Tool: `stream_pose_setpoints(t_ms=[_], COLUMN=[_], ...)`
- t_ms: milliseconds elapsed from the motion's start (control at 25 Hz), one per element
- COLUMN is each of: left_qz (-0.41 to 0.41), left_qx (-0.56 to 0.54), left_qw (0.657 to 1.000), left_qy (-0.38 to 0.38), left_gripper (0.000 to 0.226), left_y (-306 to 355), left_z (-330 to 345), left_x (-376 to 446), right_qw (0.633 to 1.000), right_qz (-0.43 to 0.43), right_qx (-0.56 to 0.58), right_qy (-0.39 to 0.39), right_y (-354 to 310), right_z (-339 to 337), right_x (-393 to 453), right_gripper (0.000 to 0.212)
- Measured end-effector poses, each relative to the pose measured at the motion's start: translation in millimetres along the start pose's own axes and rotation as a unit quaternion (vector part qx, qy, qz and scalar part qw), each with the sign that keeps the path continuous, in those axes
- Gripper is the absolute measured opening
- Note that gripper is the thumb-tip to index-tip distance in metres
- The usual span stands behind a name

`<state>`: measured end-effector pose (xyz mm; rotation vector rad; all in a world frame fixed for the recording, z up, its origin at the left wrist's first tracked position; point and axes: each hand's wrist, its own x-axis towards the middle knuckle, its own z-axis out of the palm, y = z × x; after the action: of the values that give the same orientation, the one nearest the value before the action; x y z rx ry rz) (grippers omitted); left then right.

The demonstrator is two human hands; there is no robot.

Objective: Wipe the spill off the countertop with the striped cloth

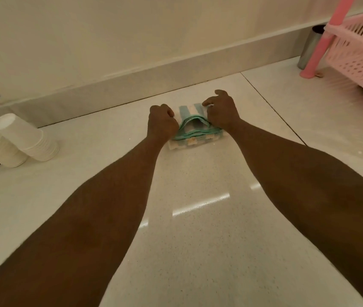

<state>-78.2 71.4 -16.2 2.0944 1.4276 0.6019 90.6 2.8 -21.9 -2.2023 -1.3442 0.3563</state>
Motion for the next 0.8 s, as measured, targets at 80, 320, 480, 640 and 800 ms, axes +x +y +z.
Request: stream_pose_setpoints(t_ms=[80, 320, 480, 640, 800], left_qz=[0.037, 0.126, 0.123, 0.096, 0.109], left_qx=[0.064, 0.253, 0.271, 0.274, 0.249], left_qw=[0.997, 0.953, 0.944, 0.94, 0.949], left_qy=[-0.022, -0.106, -0.141, -0.178, -0.161], left_gripper=[0.025, 0.078, 0.071, 0.072, 0.074], left_y=[-7, -35, -43, -30, -26], left_z=[9, 23, 26, 26, 10], left_x=[-10, -32, -29, -15, -22], right_qw=[0.995, 0.981, 0.976, 0.966, 0.981], right_qz=[-0.005, -0.054, -0.063, -0.058, -0.049], right_qx=[-0.098, -0.159, -0.187, -0.224, -0.177], right_qy=[-0.019, -0.096, -0.095, -0.113, -0.057], right_y=[0, 13, 17, 15, 7], right_z=[7, 28, 30, 26, 21], right_x=[-6, -33, -23, -5, -16], right_gripper=[0.049, 0.074, 0.068, 0.066, 0.063])
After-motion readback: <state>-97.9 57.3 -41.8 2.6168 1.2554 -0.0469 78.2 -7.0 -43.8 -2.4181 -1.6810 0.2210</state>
